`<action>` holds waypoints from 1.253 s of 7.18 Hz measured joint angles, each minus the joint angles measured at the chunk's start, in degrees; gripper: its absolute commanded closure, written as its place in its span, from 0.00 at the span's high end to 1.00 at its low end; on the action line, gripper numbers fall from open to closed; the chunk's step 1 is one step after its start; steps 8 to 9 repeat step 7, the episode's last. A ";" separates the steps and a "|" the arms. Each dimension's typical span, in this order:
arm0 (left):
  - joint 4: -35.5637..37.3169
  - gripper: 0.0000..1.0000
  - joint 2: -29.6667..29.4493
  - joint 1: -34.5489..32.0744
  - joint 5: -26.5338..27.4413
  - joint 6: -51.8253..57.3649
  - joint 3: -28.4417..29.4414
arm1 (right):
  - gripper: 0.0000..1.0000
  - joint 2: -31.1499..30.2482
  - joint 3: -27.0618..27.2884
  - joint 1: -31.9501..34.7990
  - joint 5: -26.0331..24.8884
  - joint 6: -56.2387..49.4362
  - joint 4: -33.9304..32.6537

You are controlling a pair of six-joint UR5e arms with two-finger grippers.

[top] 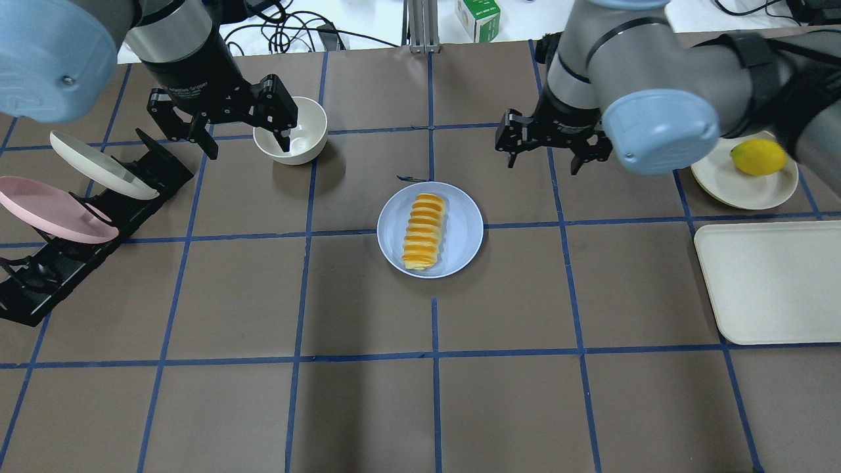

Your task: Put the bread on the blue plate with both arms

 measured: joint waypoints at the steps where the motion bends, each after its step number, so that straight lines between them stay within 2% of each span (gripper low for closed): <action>1: 0.00 1.00 0.00 0.01 0.00 -0.03 0.02 | 1.00 -3.84 0.15 -2.70 0.00 -2.16 5.09; 2: 0.00 1.00 0.00 0.02 0.00 -0.02 0.02 | 1.00 -7.38 0.25 -4.20 0.10 -3.03 8.98; 4: 0.03 1.00 0.00 0.09 0.00 0.03 0.02 | 1.00 -10.83 1.39 -4.89 0.23 -3.36 11.85; 9: 0.01 1.00 0.00 0.12 0.00 0.02 0.01 | 1.00 -11.57 2.01 -5.13 0.06 -3.37 13.01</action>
